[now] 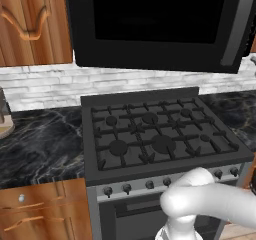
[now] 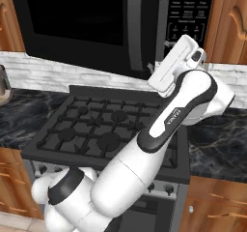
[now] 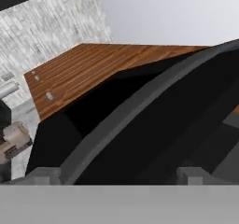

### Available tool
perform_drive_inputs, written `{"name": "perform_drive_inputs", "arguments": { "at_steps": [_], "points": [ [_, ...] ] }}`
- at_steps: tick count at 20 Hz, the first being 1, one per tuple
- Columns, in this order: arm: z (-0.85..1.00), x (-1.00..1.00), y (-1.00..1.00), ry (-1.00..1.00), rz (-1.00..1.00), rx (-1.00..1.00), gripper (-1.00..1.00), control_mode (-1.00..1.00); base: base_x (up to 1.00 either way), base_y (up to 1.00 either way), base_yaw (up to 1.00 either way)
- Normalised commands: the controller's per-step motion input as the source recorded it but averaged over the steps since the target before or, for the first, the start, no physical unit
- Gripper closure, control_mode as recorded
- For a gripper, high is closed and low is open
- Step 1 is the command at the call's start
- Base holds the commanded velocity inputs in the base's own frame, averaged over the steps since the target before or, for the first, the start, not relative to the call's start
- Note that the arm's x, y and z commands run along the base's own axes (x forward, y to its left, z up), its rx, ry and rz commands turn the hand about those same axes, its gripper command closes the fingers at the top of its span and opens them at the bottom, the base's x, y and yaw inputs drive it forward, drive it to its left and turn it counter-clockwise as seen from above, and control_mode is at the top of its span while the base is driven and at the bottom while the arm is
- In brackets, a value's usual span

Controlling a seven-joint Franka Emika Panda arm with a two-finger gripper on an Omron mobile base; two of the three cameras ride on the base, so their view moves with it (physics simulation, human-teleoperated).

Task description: Open the microwave door.

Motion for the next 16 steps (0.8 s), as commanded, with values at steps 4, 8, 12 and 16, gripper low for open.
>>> {"name": "perform_drive_inputs", "arguments": {
  "at_steps": [4,8,12,16],
  "points": [
    [-0.15,0.92,-0.28,0.0,-0.07,-0.28,-1.0,-1.0,0.0,0.0,0.0],
    [-0.18,0.95,-0.05,0.0,-0.04,-0.16,-1.0,-1.0,0.0,0.0,0.0],
    [0.0,0.13,0.22,-0.05,0.07,-0.06,-1.0,-1.0,0.0,0.0,0.0],
    [0.01,-0.47,0.7,-0.17,0.24,-0.08,-1.0,-1.0,0.0,0.0,0.0]
  ]
}}
